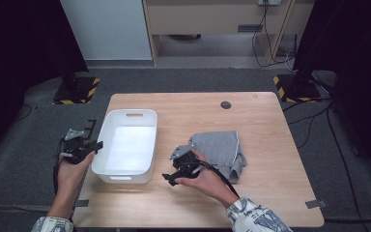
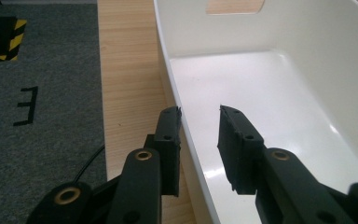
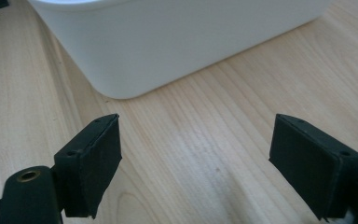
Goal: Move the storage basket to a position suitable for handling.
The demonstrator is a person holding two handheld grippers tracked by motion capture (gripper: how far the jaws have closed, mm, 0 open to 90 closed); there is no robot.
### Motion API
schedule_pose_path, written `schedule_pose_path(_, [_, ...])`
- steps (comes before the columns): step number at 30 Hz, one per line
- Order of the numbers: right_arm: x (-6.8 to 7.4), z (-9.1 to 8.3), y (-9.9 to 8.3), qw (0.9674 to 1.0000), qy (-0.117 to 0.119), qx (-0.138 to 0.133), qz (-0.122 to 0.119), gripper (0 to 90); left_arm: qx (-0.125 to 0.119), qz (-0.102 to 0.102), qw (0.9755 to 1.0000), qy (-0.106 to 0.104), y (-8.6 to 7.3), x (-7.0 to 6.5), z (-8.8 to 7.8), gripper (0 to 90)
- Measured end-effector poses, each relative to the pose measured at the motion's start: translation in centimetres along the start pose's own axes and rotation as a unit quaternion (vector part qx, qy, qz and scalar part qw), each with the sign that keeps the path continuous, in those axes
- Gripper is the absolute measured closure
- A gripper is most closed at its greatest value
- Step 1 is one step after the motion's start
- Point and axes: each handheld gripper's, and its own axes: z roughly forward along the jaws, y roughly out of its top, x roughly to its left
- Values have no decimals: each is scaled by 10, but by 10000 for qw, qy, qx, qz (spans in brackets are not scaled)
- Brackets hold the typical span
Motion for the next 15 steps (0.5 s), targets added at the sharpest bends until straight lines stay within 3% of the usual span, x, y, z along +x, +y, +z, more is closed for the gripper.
schedule_pose_path(5, [10,4,-1,9999,97,-24,-81,155,-15,61,10000,-28,1,-5,0,685])
schedule_pose_path(8, [13,4,2,9996,275,-105,49,163,-16,55,10000,-16,1,-6,0,684])
schedule_pose_path(15, [25,8,7,9994,268,-119,-170,202,-19,121,9999,-95,2,-14,3,723])
